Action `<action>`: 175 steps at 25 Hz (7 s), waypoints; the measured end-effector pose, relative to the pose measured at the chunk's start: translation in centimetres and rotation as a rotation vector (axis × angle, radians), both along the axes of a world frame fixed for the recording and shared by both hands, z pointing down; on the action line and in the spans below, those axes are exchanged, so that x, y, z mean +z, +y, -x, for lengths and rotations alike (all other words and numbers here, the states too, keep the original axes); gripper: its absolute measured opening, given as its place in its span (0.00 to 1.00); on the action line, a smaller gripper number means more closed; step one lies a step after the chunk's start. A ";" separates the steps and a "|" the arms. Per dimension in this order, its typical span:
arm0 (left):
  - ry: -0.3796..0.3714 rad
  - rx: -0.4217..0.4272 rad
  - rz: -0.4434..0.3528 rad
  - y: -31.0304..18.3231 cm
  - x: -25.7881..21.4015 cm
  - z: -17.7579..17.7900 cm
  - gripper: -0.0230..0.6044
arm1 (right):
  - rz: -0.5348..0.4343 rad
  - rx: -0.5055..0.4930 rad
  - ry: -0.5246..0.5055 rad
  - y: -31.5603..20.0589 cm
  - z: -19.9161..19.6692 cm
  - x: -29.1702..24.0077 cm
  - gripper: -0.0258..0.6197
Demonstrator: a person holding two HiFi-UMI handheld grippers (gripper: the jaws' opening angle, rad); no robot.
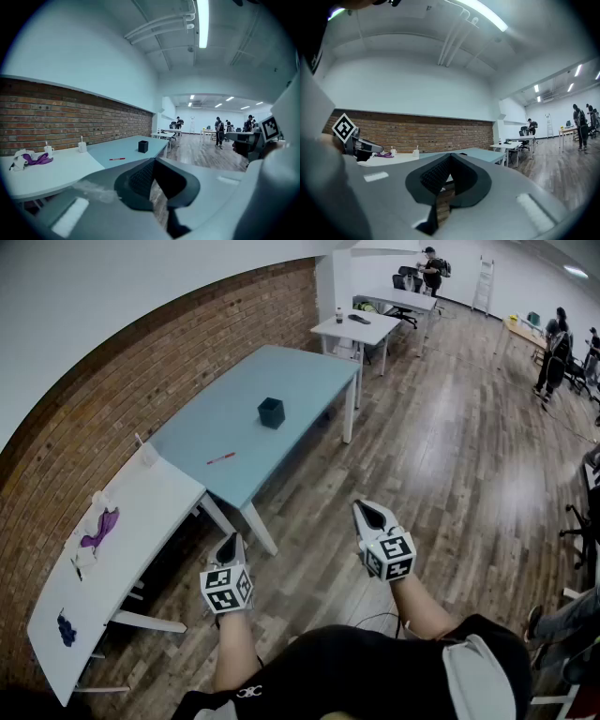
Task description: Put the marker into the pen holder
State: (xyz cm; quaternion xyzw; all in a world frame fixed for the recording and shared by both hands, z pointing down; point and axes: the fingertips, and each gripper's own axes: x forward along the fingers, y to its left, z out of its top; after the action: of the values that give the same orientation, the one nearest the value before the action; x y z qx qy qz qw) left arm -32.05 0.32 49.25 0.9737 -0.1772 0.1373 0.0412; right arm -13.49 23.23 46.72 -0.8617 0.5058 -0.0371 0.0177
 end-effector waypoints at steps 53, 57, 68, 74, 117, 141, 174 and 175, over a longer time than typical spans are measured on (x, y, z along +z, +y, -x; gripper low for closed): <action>0.016 0.046 0.024 -11.3 1.9 7.2 0.04 | 0.007 -0.010 -0.027 -13.4 9.4 0.9 0.05; 0.017 0.043 0.019 -12.2 2.0 5.0 0.04 | 0.002 -0.013 -0.024 -13.9 7.5 0.9 0.05; 0.001 0.053 0.000 -15.0 2.5 -4.9 0.04 | -0.027 -0.014 -0.019 -16.8 -2.4 1.3 0.05; -0.013 0.064 -0.021 -16.3 1.9 -12.2 0.04 | -0.015 -0.006 -0.007 -18.0 -9.3 1.7 0.05; -0.097 -0.098 -0.002 -31.6 4.9 -34.0 0.05 | 0.094 -0.250 -0.025 -35.3 -32.5 3.0 0.05; -0.393 -0.121 0.058 -40.4 13.9 -32.4 0.09 | 0.158 -0.395 -0.059 -47.3 -37.7 4.8 0.05; -1.162 0.717 -0.157 -37.0 29.1 -31.5 0.39 | 0.208 -0.239 -0.079 -38.1 -44.0 6.7 0.05; -1.168 0.721 -0.150 -37.0 29.2 -31.5 0.39 | 0.209 -0.232 -0.081 -37.9 -44.1 6.8 0.05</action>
State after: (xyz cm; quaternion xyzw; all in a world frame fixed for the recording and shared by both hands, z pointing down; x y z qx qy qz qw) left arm -0.60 -36.65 78.43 0.7386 0.1556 0.6317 -0.1766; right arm 30.57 -14.63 53.49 -0.7926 0.5940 -0.1259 -0.0560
